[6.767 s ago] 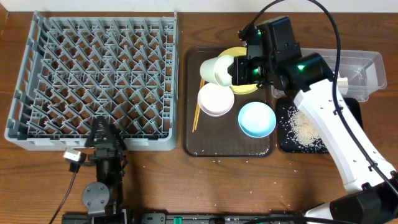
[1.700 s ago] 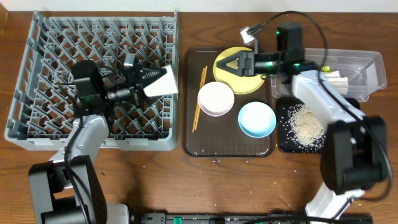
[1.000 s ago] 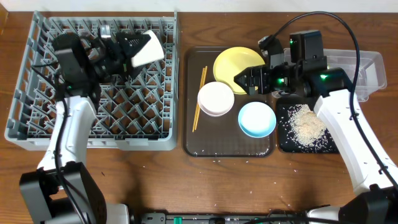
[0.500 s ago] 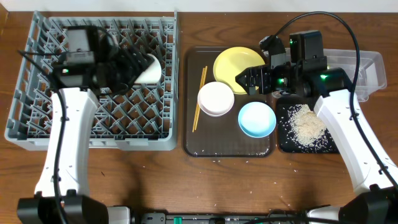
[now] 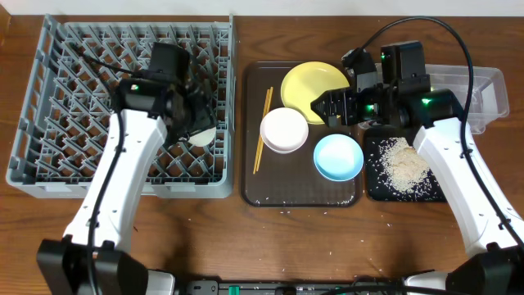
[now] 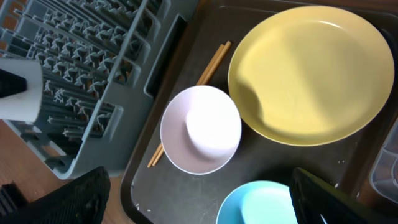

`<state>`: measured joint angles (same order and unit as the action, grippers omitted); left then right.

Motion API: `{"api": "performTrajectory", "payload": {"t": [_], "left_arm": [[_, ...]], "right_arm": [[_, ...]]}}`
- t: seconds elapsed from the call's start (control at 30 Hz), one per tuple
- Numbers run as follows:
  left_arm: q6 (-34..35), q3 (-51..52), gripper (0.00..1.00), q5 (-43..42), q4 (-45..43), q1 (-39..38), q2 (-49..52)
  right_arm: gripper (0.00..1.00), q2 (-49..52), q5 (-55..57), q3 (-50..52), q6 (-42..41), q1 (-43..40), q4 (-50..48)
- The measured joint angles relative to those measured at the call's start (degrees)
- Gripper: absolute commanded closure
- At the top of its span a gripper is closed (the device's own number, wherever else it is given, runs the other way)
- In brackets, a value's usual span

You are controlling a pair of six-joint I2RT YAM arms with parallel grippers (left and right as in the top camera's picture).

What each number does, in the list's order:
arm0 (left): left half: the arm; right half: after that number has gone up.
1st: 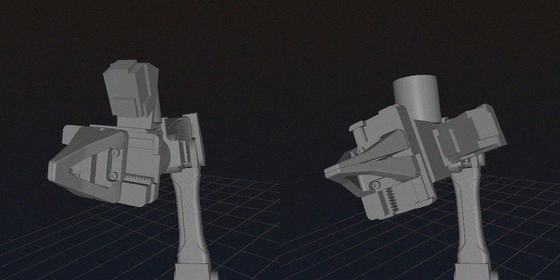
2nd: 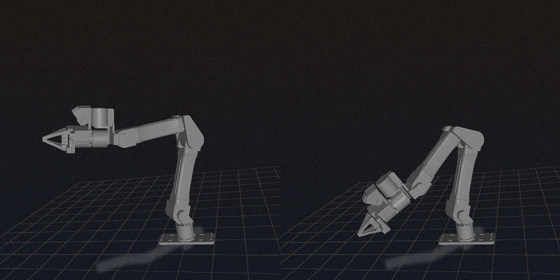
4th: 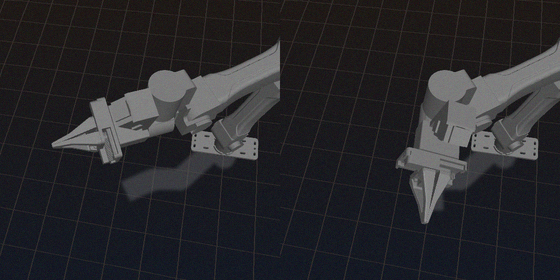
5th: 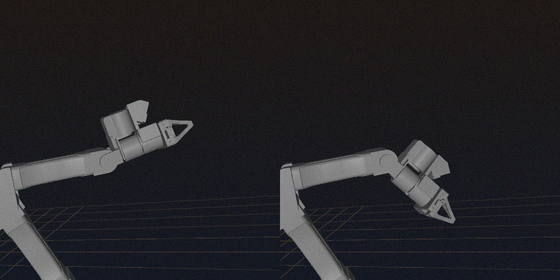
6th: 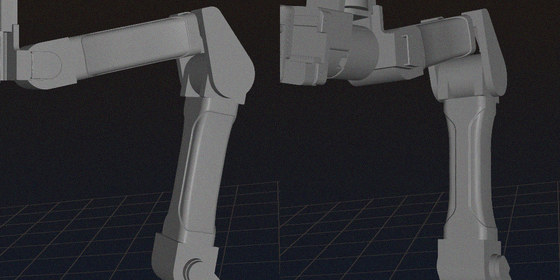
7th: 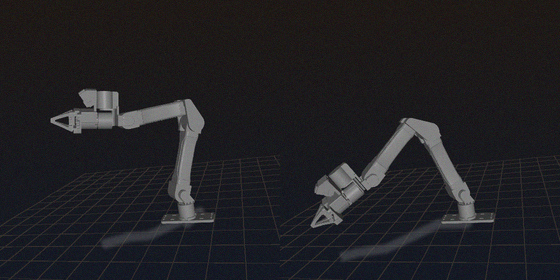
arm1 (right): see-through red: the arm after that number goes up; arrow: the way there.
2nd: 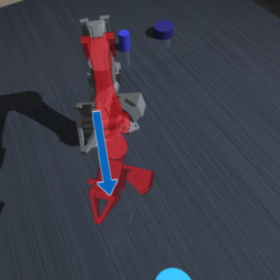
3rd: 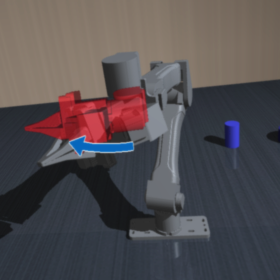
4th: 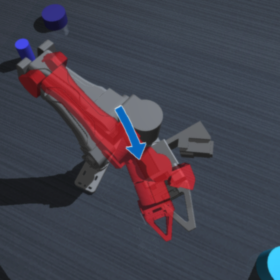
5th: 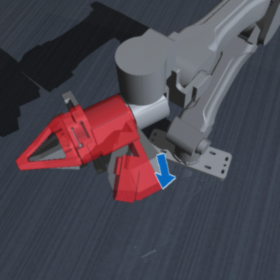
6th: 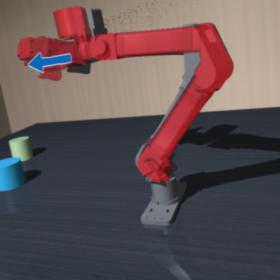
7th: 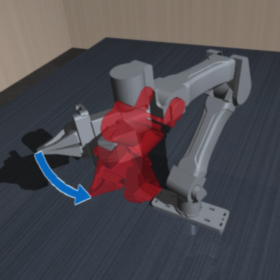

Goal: Sort waste into correct bins and load items into the dishwasher
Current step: 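Set the white cup upright in the rack and open the left gripper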

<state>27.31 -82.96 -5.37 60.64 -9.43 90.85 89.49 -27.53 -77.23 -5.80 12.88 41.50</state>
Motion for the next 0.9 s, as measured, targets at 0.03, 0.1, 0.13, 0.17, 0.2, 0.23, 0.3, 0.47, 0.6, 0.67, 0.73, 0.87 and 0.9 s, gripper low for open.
{"api": "performTrajectory", "payload": {"t": [0.03,0.1,0.13,0.17,0.2,0.23,0.3,0.47,0.6,0.67,0.73,0.87,0.9], "left_arm": [[-0.2,0.1,0.67,0.3,0.1,-0.2,0.6],[-0.2,0.3,0.67,0.7,0.3,-0.5,1.7],[-0.2,0.5,0.68,0.9,0.3,-0.7,2.5],[-0.3,0.6,0.68,1.0,0.4,-0.9,3.2],[-0.3,0.7,0.68,1.1,0.4,-1.2,4.0],[-0.3,0.7,0.68,1.1,0.3,-1.4,4.9],[-0.3,0.8,0.68,1.3,0.1,-1.7,7.0],[-0.4,0.8,0.68,1.7,-0.3,-1.9,11.7],[-0.4,0.8,0.67,2.0,-0.5,-1.9,14.9],[-0.4,0.9,0.64,2.3,-0.9,-1.9,16.5],[-0.4,0.9,0.53,2.7,-1.1,-1.9,17.6],[-0.4,0.9,0.33,3.0,-1.2,-1.6,18.7],[-0.4,0.9,0.3,3.0,-1.3,-1.7,18.7]], "right_arm": [[0.1,0.0,0.1,0.0,0.0,0.0,0.2],[0.11,0.0,0.2,0.0,0.2,0.0,0.6],[0.11,0.0,0.2,0.0,0.3,0.0,0.7],[0.11,0.0,0.2,0.0,0.4,0.0,0.7],[0.11,0.0,0.2,0.0,0.4,0.0,0.7],[0.11,0.0,0.2,0.0,0.5,0.0,0.7],[0.11,0.0,0.2,0.0,0.5,0.0,0.7],[0.11,0.0,0.3,0.0,0.6,0.0,1.1],[0.11,0.0,0.4,0.0,0.9,0.0,1.2],[0.11,0.0,0.4,0.0,0.9,0.0,1.2],[0.11,0.0,0.4,0.0,0.9,0.0,1.3],[0.11,0.0,0.4,0.0,0.9,0.0,1.3],[0.11,0.0,0.4,0.0,0.9,0.0,1.3]]}}
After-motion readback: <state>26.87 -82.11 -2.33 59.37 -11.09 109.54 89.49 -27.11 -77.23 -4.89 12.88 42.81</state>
